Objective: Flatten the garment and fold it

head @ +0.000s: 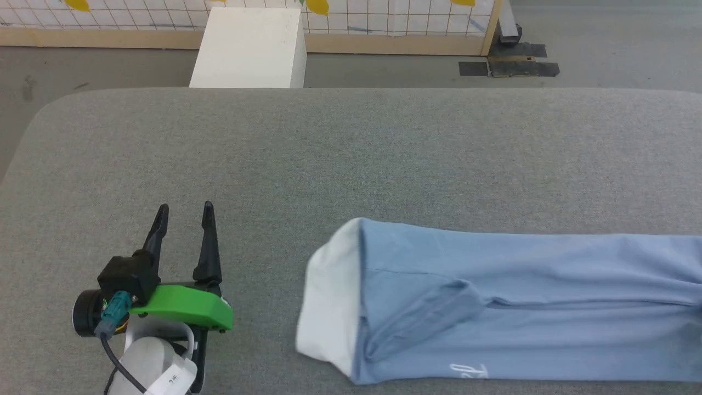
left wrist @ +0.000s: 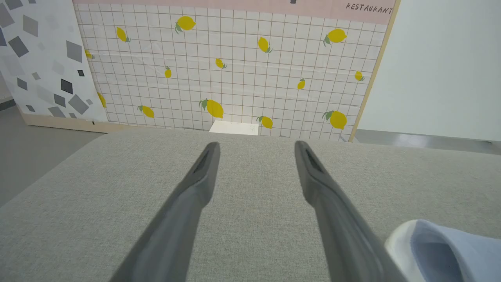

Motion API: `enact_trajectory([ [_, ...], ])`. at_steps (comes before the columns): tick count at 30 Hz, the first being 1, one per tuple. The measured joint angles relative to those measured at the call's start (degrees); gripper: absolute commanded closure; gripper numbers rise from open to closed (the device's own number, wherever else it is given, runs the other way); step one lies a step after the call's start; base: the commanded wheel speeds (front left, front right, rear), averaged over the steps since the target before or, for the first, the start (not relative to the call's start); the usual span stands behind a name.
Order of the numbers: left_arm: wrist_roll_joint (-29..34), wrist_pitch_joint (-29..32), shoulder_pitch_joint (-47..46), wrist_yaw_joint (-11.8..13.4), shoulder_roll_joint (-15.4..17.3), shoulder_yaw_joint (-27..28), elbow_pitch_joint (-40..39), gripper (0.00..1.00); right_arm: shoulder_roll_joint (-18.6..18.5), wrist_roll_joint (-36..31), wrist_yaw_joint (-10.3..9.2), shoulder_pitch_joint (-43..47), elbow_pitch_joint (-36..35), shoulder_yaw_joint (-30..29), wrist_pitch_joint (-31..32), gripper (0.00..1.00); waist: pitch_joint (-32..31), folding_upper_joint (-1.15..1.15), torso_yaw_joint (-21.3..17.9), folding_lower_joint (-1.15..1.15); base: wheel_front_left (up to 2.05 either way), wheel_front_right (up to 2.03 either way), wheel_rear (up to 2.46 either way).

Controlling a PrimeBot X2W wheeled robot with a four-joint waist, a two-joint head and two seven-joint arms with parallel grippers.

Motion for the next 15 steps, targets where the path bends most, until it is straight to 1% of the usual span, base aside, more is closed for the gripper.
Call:
enact_trajectory([
  [2, 0.1, 0.0, 0.0, -0.2, -0.3, 0.2, 0.1, 0.00, -0.2, -2.6, 0.00, 0.0, 0.1, -2.2, -1.7, 1.00, 0.1, 0.00, 0.0, 0.00, 0.00, 0.00, 0.00],
  [5, 0.4, 0.0, 0.0, -0.6, -0.6, 0.5, 0.2, 0.00, 0.0, -4.0, 0.00, -0.1, 0.3, -3.6, -2.5, 1.00, 0.1, 0.00, 0.0, 0.00, 0.00, 0.00, 0.00],
  [7, 0.5, 0.0, 0.0, -0.7, -0.7, 0.9, 0.2, 0.00, 0.2, -4.0, 0.00, -0.1, 0.2, -3.4, -2.5, 1.00, 0.1, 0.00, 0.0, 0.00, 0.00, 0.00, 0.00],
  [9, 0.8, 0.0, 0.0, -1.0, -0.8, 1.1, 0.3, 0.00, 0.2, -3.9, 0.00, 0.0, -0.6, -1.7, -1.9, 1.00, -0.1, 0.00, 0.0, 0.00, 0.00, 0.00, 0.00],
  [10, 1.0, 0.0, 0.0, -1.1, -0.9, 1.2, 0.3, 0.00, 0.1, -3.7, 0.00, 0.2, -1.5, -0.4, -1.4, 1.00, -0.2, 0.00, 0.0, 0.00, 0.00, 0.00, 0.00],
  [11, 1.6, 0.0, 0.1, -1.2, -1.1, 1.4, 0.4, 0.00, 0.5, -1.2, -0.01, 2.4, -7.1, 5.4, 2.0, 1.00, -0.5, 0.00, -0.1, 0.00, 0.00, 0.00, 0.00],
  [15, 1.9, 0.0, 0.1, -1.6, -1.3, 1.6, 0.6, 0.00, 1.5, 5.4, -0.01, 7.9, -21.1, 15.9, 11.0, 1.00, -1.1, 0.00, -0.1, 0.00, 0.00, 0.00, 0.00],
])
